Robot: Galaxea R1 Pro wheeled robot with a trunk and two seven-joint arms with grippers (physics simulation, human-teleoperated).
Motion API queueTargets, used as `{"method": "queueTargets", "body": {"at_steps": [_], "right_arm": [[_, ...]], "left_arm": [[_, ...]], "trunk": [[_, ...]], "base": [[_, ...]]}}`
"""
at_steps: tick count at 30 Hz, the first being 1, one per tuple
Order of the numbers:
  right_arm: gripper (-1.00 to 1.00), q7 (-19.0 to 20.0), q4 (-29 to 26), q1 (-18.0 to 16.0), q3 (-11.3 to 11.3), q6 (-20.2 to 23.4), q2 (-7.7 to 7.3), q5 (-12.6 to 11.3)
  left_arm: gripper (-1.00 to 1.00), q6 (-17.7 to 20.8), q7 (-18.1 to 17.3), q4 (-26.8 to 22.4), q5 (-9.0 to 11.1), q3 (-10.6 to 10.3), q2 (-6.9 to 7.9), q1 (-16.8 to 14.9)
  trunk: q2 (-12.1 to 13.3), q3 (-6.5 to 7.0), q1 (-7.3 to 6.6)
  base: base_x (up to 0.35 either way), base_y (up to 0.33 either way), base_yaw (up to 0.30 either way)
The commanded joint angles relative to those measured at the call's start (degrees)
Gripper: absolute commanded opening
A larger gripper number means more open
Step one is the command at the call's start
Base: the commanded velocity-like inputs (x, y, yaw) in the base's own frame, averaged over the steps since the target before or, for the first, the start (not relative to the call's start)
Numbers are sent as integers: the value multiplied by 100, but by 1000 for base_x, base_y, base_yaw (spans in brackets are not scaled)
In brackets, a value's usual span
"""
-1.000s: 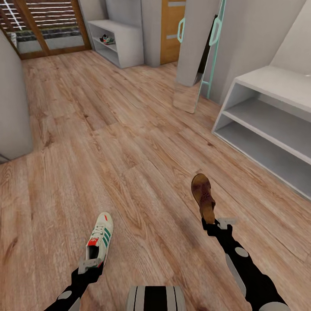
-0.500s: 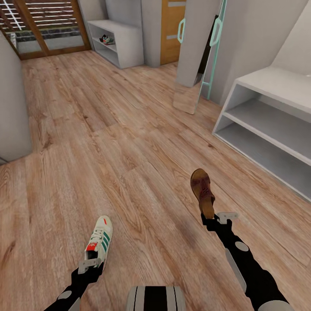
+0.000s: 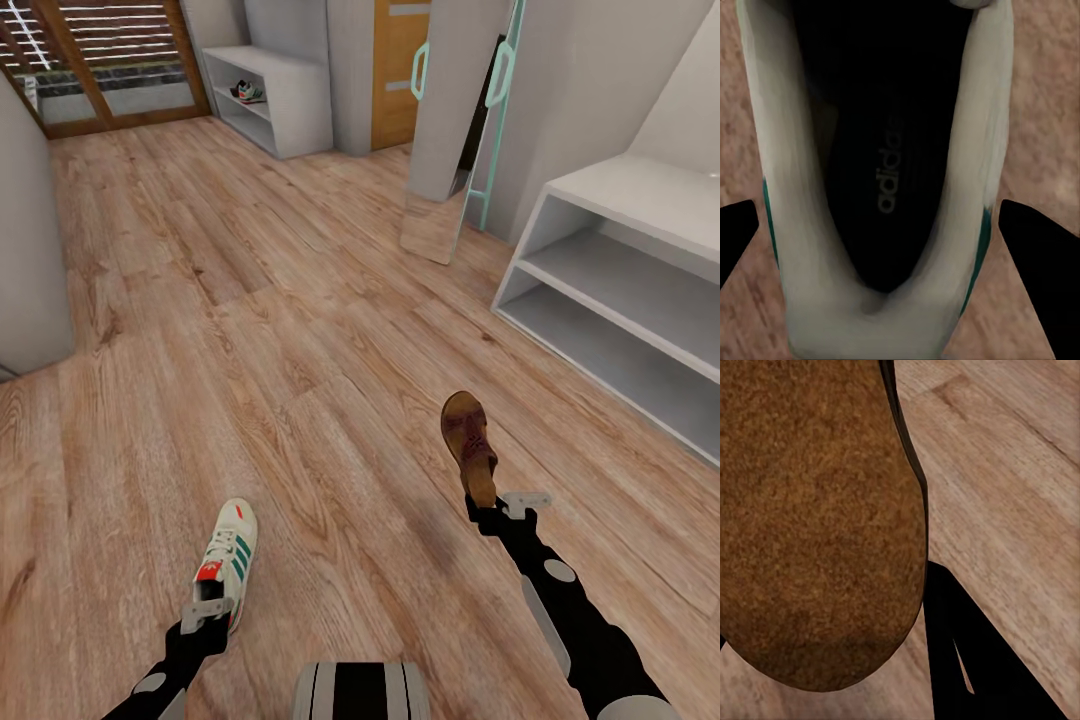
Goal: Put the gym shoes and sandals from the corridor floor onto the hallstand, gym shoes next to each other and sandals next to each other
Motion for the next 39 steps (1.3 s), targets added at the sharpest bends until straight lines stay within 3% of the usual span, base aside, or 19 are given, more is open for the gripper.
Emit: {"method": "queueTargets", "body": {"at_steps": [1,7,13,39], "right_arm": [[-100,6,-4,-1,5,19,-3,-78],[-100,1,5,-1,5,19,-3,-78],[-100,0,6,-1,5,19,-3,-78],[-100,16,132,11,29,-18,27,-71]], "left_arm": [[-100,-25,-21,5,-65,48,-1,-3],[-100,-445,-24,13,-64,38,-2,5],[-100,-502,-21,13,-64,37,-2,-2],[-100,-508,-21,5,-64,45,4,4]], "trunk": [[-1,-3,-1],[-1,-3,-1],[-1,-3,-1],[34,573,-68]], "base": [[0,0,0],[0,0,0],[0,0,0],[0,0,0]]}}
